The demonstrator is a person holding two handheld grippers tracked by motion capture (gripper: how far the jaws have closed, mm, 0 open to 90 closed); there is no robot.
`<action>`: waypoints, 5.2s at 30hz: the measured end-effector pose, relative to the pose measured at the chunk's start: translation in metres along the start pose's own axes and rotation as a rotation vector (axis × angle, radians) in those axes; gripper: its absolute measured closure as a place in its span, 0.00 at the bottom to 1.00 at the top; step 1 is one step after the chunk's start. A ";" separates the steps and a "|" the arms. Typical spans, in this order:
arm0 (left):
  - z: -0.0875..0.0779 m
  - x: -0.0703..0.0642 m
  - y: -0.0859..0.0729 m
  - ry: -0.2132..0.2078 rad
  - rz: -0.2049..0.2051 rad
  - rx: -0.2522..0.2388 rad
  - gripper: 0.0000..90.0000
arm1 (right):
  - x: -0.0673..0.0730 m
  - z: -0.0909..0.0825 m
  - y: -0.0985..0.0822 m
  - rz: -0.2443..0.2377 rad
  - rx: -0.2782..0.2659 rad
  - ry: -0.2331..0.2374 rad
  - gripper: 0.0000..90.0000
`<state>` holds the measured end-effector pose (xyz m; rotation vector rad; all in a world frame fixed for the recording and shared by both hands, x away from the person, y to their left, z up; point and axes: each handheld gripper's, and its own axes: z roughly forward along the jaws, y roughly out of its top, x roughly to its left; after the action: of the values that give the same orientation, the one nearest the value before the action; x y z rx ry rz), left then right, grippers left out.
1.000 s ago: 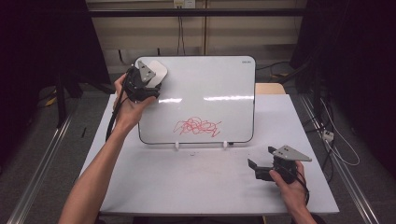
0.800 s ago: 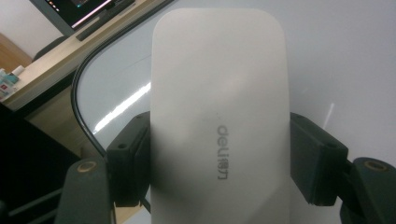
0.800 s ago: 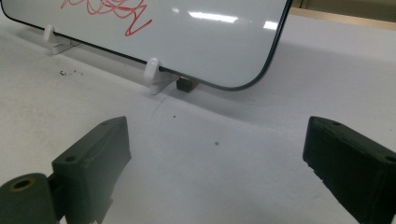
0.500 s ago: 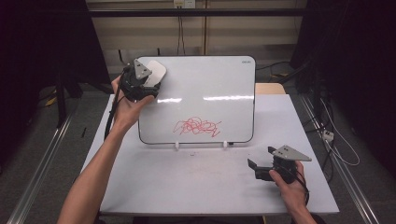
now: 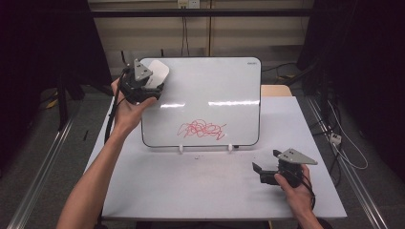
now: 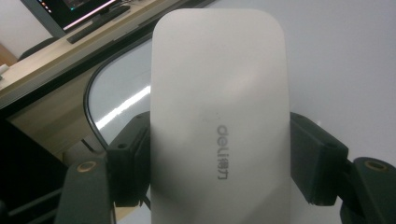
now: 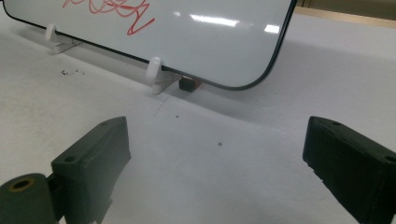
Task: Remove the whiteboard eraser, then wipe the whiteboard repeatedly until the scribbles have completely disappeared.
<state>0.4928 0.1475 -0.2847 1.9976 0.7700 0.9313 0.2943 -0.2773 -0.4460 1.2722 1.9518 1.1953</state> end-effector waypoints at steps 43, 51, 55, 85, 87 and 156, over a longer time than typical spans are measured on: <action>-0.029 -0.031 -0.038 -0.067 -0.049 -0.039 0.34 | 0.002 0.002 0.001 0.000 -0.001 0.015 0.08; -0.029 -0.039 -0.046 -0.086 -0.036 -0.023 0.34 | 0.002 0.004 0.001 0.002 0.004 0.012 0.08; -0.028 -0.044 -0.050 -0.096 -0.033 -0.020 0.34 | 0.001 0.004 0.001 0.012 0.008 0.005 0.08; -0.004 -0.093 -0.063 -0.141 0.043 0.039 0.34 | 0.001 0.003 0.000 0.000 0.005 0.005 0.08; -0.001 -0.096 -0.064 -0.148 0.040 0.045 0.34 | 0.002 0.003 0.000 0.002 0.005 0.006 0.08; 0.019 -0.151 -0.068 -0.019 0.245 0.132 0.34 | 0.005 0.004 0.002 -0.012 0.005 0.011 0.09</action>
<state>0.4128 0.0587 -0.4013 2.2501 0.5980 1.0208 0.2959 -0.2711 -0.4461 1.2577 1.9684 1.1946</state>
